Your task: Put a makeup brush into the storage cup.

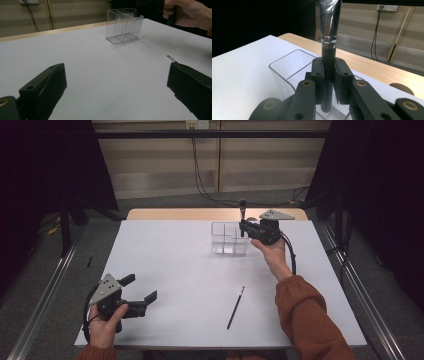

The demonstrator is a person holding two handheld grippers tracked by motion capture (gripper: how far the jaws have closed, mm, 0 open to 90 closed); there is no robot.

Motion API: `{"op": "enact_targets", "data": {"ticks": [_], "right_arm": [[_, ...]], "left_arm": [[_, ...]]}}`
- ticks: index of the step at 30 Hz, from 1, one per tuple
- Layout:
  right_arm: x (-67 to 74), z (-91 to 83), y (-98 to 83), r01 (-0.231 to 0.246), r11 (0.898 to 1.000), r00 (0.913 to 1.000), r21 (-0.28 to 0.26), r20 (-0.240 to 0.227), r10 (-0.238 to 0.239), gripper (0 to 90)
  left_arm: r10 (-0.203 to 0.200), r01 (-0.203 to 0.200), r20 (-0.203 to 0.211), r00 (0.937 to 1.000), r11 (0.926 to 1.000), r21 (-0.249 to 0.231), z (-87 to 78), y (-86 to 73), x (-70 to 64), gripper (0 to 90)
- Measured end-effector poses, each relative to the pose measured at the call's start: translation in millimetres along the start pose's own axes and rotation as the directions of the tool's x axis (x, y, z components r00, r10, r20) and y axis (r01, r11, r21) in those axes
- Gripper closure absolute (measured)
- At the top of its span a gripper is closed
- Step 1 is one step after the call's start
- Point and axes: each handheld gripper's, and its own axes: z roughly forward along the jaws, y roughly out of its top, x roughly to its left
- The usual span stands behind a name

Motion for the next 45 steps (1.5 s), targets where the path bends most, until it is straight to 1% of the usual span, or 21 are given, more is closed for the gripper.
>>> {"op": "enact_targets", "data": {"ticks": [5, 6, 10, 16, 19, 25, 27, 30, 33, 34, 36, 37, 42, 44, 45], "right_arm": [[-1.9, 2.1, -5.5, -0.007, 1.000, 1.0000, 0.002, -0.002, 0.007, 80.0], [-2.4, 2.5, -6.7, -0.010, 1.000, 0.9999, 0.004, -0.002, 0.010, 80.0], [-4.6, 4.1, -11.7, -0.014, 1.000, 0.9999, 0.013, 0.005, 0.014, 80.0], [-6.1, 6.2, -17.0, -0.008, 1.000, 1.0000, 0.028, 0.002, 0.008, 80.0], [-6.8, 6.6, -19.4, -0.016, 0.999, 0.9999, 0.028, 0.001, 0.016, 80.0], [-7.9, 7.7, -21.5, -0.014, 0.999, 0.9999, 0.038, 0.004, 0.014, 79.8], [-8.1, 8.1, -22.4, -0.019, 0.999, 0.9998, 0.041, 0.005, 0.018, 79.8], [-7.6, 9.0, -23.3, -0.019, 0.999, 0.9998, 0.049, 0.004, 0.019, 79.6], [-7.3, 9.5, -23.4, -0.021, 0.998, 0.9998, 0.052, 0.004, 0.021, 79.3], [-7.2, 9.9, -23.6, -0.017, 0.998, 0.9998, 0.055, 0.006, 0.017, 78.6], [-6.8, 9.8, -23.8, -0.024, 0.998, 0.9997, 0.051, 0.007, 0.023, 77.8], [-7.0, 10.0, -24.2, -0.017, 0.998, 0.9998, 0.061, 0.008, 0.016, 77.8], [-8.7, 10.3, -25.9, -0.028, 0.998, 0.9996, 0.060, 0.009, 0.028, 77.2], [-8.8, 10.1, -25.8, -0.031, 0.998, 0.9995, 0.057, 0.010, 0.030, 74.4], [-8.6, 10.0, -25.4, -0.038, 0.998, 0.9993, 0.054, 0.008, 0.037, 71.1]], "left_arm": [[0.001, -0.001, 0.001, 1.0000, 1.0000, -0.001, -1.1, 0.1, 1.2, 2.4], [0.007, -0.007, -0.003, 1.0000, 1.0000, -0.002, -1.4, 0.2, 1.9, 2.4], [0.000, 0.000, -0.006, 1.0000, 1.0000, -0.003, -1.6, -0.5, 5.0, 2.4], [0.002, -0.002, -0.001, 1.0000, 1.0000, 0.001, -1.1, -0.6, 4.4, 2.4], [0.008, -0.008, -0.003, 1.0000, 1.0000, 0.002, -1.1, -0.4, 4.3, 2.4], [0.016, -0.016, -0.001, 0.9999, 0.9999, 0.005, -0.6, -0.1, 4.1, 2.5], [0.012, -0.012, -0.005, 0.9999, 0.9999, 0.004, -0.6, -0.3, 4.4, 2.5], [0.017, -0.017, -0.024, 0.9996, 0.9998, 0.003, -1.0, -0.3, 5.2, 2.5], [0.016, -0.016, -0.020, 0.9997, 0.9999, 0.006, -0.9, -0.6, 5.6, 2.4], [0.016, -0.016, -0.018, 0.9997, 0.9999, 0.005, -0.7, -0.6, 5.4, 2.5], [0.017, -0.017, -0.016, 0.9997, 0.9998, 0.004, -0.4, -0.3, 5.0, 2.5], [0.017, -0.017, -0.016, 0.9997, 0.9998, 0.004, -0.3, -0.3, 4.9, 2.4], [0.018, -0.017, -0.017, 0.9997, 0.9998, 0.006, -0.5, -0.4, 5.8, 2.5], [0.017, -0.017, -0.018, 0.9997, 0.9998, 0.006, -0.4, -0.4, 5.9, 2.5], [0.017, -0.016, -0.017, 0.9997, 0.9999, 0.004, -0.2, -0.6, 5.9, 2.5]]}}
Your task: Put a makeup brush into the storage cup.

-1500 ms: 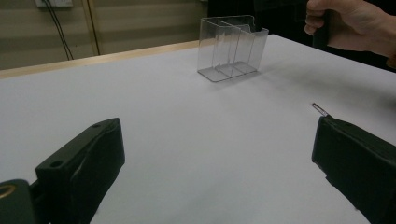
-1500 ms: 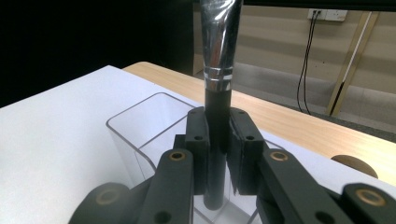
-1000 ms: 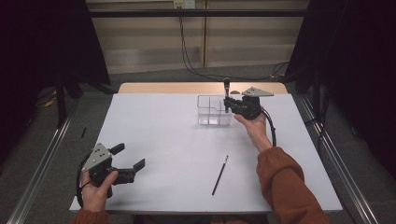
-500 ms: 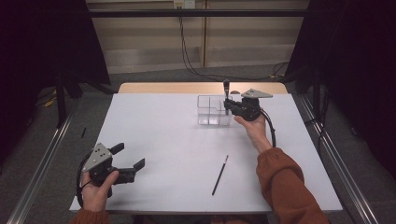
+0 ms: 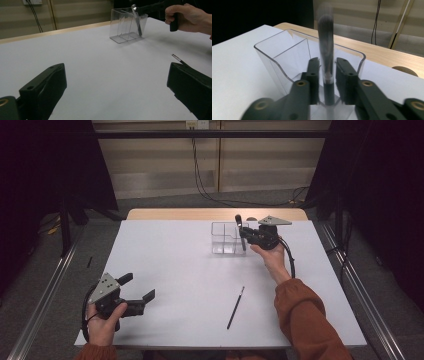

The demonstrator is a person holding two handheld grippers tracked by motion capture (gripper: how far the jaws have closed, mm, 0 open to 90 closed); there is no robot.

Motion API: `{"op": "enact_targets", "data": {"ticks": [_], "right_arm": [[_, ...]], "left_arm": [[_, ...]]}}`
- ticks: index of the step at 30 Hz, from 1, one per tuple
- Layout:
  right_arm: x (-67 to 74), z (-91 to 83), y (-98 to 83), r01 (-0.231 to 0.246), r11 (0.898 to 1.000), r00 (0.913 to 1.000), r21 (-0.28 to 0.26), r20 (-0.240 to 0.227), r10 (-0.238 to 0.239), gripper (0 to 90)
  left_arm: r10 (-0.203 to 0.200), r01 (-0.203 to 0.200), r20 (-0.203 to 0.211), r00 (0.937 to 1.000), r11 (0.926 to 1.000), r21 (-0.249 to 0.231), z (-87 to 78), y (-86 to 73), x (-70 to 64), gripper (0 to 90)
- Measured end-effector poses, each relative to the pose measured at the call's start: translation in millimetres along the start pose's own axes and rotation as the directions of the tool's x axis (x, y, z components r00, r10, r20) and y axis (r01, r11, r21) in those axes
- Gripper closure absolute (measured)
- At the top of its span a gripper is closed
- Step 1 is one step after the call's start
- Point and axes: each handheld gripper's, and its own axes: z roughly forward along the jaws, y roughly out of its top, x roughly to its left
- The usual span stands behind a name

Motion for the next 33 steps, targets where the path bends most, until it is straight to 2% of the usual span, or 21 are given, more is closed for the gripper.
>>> {"op": "enact_targets", "data": {"ticks": [6, 20, 23, 33], "right_arm": [[-0.2, -2.3, 0.2, -0.004, 1.000, 1.0000, -0.009, -0.005, 0.004, 65.6], [1.2, -22.5, 1.4, -0.007, 0.999, 0.9999, -0.033, -0.013, 0.006, 32.7], [2.1, -28.0, 1.4, 0.004, 0.999, 0.9999, -0.033, -0.015, -0.004, 26.6], [7.4, -47.2, -2.8, -0.003, 0.999, 0.9995, -0.047, -0.032, 0.002, 13.6]], "left_arm": [[0.002, -0.002, 0.000, 1.0000, 1.0000, 0.002, -0.1, -0.1, -0.1, 2.5], [-0.018, 0.018, -0.010, 0.9998, 0.9998, 0.002, 2.0, -1.4, 1.1, 2.4], [-0.037, 0.037, -0.016, 0.9992, 0.9993, -0.002, 3.3, -1.7, 2.0, 2.4], [-0.029, 0.028, -0.010, 0.9995, 0.9995, -0.010, 2.8, -2.3, 1.3, 2.6]]}}
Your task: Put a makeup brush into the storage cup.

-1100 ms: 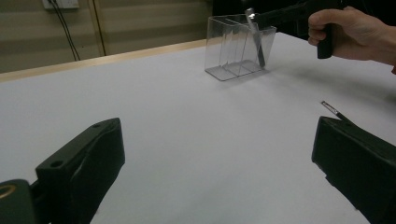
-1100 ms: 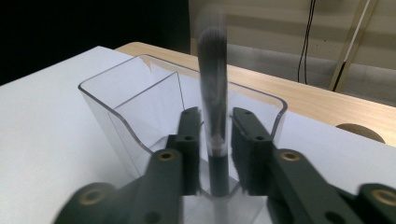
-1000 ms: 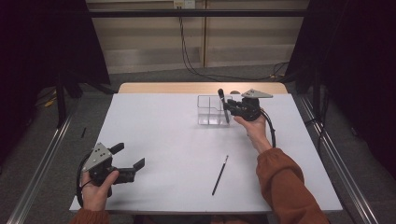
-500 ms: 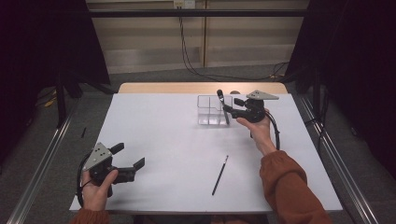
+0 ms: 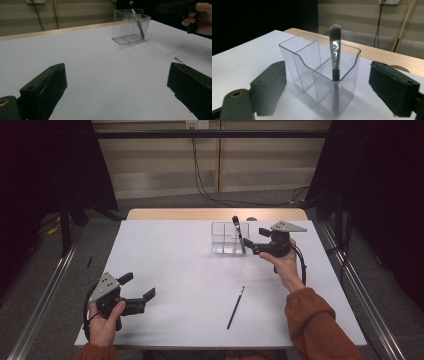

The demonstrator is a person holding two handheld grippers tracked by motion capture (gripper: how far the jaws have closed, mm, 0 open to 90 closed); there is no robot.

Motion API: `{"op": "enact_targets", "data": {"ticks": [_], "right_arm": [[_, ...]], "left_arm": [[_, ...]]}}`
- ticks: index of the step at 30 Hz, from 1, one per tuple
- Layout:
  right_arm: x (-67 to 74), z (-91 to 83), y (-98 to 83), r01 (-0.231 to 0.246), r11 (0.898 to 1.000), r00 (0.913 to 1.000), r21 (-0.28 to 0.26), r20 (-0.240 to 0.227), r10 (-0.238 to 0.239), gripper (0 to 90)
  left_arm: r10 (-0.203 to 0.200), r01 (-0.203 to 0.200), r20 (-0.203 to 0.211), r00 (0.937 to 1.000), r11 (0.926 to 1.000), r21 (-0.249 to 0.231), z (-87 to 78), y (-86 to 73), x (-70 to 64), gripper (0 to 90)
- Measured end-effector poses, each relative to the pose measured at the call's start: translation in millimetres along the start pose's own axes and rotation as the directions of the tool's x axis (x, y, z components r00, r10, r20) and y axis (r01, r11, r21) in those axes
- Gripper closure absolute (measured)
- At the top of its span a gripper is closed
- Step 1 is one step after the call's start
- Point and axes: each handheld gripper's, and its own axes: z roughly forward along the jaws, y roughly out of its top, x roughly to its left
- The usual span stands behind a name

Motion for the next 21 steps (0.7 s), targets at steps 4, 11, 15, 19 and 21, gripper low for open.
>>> {"op": "enact_targets", "data": {"ticks": [4, 11, 15, 19, 21], "right_arm": [[1.3, -8.9, -2.5, -0.015, 1.000, 0.9998, -0.007, -0.016, 0.015, 6.4], [3.2, -25.4, -7.5, -0.013, 1.000, 0.9996, 0.021, -0.023, 0.014, 1.3], [5.0, -37.0, -12.2, -0.013, 1.000, 0.9995, 0.028, -0.030, 0.014, 1.8], [8.8, -49.6, -16.2, -0.019, 0.999, 0.9997, 0.026, -0.018, 0.020, 2.4], [9.6, -55.3, -19.6, -0.023, 1.000, 0.9994, 0.014, -0.027, 0.023, 2.2]], "left_arm": [[0.024, -0.024, 0.006, 0.9997, 0.9997, 0.000, -1.5, 0.4, -0.7, 2.3], [0.016, -0.016, 0.010, 0.9998, 0.9999, -0.001, -2.0, 0.6, -1.2, 2.7], [0.007, -0.007, 0.001, 1.0000, 1.0000, -0.006, -3.0, 0.9, -0.2, 2.3], [0.018, -0.018, 0.004, 0.9998, 0.9998, -0.009, -3.5, 0.7, -0.7, 1.7], [0.018, -0.018, 0.008, 0.9998, 0.9997, -0.016, -3.4, 0.4, -1.5, 1.7]]}}
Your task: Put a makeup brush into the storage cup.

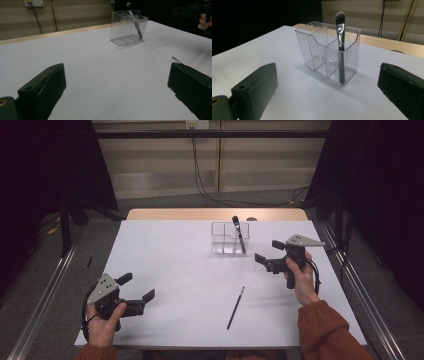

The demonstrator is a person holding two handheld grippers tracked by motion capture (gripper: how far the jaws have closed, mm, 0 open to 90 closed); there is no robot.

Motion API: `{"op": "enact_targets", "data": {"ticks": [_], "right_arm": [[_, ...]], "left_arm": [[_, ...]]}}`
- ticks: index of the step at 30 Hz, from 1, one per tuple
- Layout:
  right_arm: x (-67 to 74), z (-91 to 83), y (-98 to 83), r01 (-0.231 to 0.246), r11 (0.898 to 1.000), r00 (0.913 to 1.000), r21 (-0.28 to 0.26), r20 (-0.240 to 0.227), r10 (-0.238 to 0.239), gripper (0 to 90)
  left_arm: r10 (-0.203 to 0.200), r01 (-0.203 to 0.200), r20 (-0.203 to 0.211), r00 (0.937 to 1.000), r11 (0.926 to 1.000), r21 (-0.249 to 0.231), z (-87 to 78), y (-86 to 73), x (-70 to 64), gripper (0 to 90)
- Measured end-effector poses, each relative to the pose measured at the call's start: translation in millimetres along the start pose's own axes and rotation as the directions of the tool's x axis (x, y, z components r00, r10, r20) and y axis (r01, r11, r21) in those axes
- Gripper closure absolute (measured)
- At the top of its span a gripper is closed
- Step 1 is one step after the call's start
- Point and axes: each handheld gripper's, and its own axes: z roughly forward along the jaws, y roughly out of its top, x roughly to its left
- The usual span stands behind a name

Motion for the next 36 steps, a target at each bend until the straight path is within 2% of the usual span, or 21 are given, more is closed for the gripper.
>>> {"op": "enact_targets", "data": {"ticks": [8, 19, 24, 28, 30, 36], "right_arm": [[10.7, -22.1, -12.7, 0.022, 1.000, 0.9997, 0.005, 0.002, -0.022, 2.2], [26.2, -47.3, -27.0, 0.034, 0.999, 0.9994, 0.001, 0.008, -0.034, 2.3], [28.1, -60.3, -34.0, 0.031, 0.999, 0.9983, -0.016, 0.051, -0.030, 2.2], [30.2, -71.5, -41.6, 0.030, 0.999, 0.9974, -0.020, 0.067, -0.029, 2.3], [29.4, -77.0, -45.5, 0.018, 1.000, 0.9969, -0.025, 0.077, -0.016, 2.3], [28.1, -91.8, -57.3, 0.029, 1.000, 0.9943, 0.005, 0.102, -0.029, 2.3]], "left_arm": [[-0.021, 0.021, -0.005, 0.9998, 0.9994, -0.028, 0.3, -1.5, -0.7, 1.7], [-0.017, 0.017, -0.007, 0.9998, 0.9996, -0.023, -4.2, -4.6, -1.4, 1.8], [-0.022, 0.021, -0.019, 0.9996, 0.9994, -0.027, -6.3, -4.8, -1.0, 1.8], [-0.010, 0.009, -0.019, 0.9998, 0.9998, -0.019, -9.1, -5.7, -2.7, 1.8], [-0.020, 0.020, -0.022, 0.9996, 0.9994, -0.027, -9.7, -6.0, -3.0, 1.8], [-0.011, 0.010, -0.038, 0.9992, 0.9996, -0.026, -13.0, -5.8, -3.9, 2.1]]}}
